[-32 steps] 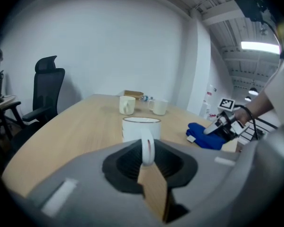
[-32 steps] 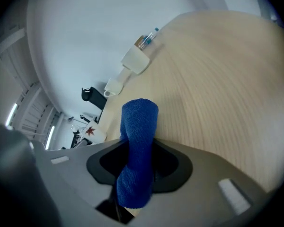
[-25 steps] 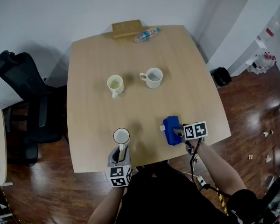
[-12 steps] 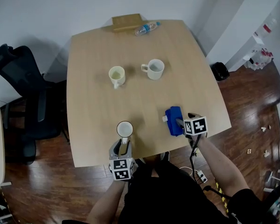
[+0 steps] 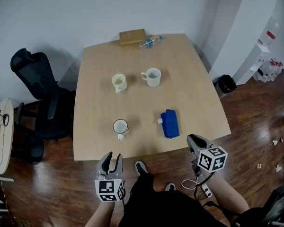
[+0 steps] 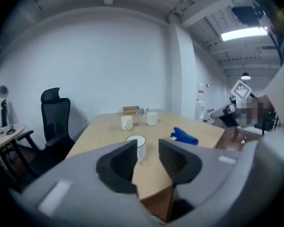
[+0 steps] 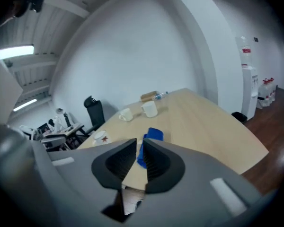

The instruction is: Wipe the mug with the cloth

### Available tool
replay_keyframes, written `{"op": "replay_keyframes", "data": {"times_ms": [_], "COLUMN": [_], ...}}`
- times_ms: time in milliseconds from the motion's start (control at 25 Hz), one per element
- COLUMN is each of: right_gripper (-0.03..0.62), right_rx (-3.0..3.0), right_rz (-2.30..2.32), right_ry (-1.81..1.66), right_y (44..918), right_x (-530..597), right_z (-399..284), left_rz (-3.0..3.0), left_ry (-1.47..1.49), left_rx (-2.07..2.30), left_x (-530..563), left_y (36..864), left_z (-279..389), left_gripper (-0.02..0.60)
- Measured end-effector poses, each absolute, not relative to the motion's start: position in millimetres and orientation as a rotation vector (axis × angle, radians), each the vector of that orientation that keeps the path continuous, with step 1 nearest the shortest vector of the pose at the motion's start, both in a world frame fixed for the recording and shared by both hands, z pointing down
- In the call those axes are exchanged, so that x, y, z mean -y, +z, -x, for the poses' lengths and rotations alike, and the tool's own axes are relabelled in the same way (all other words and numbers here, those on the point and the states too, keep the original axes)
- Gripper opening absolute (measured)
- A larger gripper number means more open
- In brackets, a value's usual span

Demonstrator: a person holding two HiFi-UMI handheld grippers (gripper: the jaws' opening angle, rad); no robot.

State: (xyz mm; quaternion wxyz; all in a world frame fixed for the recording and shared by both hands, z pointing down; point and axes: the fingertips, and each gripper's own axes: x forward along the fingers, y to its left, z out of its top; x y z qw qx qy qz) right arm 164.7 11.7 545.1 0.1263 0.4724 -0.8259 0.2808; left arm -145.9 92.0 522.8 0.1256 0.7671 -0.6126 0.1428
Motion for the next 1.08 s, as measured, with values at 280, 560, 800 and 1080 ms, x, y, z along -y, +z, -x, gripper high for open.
{"op": "replay_keyframes", "data": {"times_ms": [280,560,800,1080], "right_gripper": [0.046,0.044,0.044,0.044], "right_rx": [2.597,2.676,2.649,2.695], "right_rz": [-1.260,-1.330,-1.405,-1.319], "right_ry": [0.437,0.188,0.171,0.139], "right_y": [495.0,449.5,442.7,441.9], "right_x": [-135.8,-177.2,-187.1,-200.1], "right_z": [-165.3,-169.5,-159.2,-98.5], "left_rz": [-2.262,-2.432,-2.477,-2.408], "left_ry": [0.163,0.268,0.229,0.197], "left_rx": [1.735,1.671,1.571,1.577], "left_x": [-160.9,-214.8,-235.8,-255.0], "left_y": [450.3,432.6,437.2,448.1], "left_z": [39.3,-5.9,0.3,43.1], "left_gripper": [0.077,0.077,0.077,0.077]}}
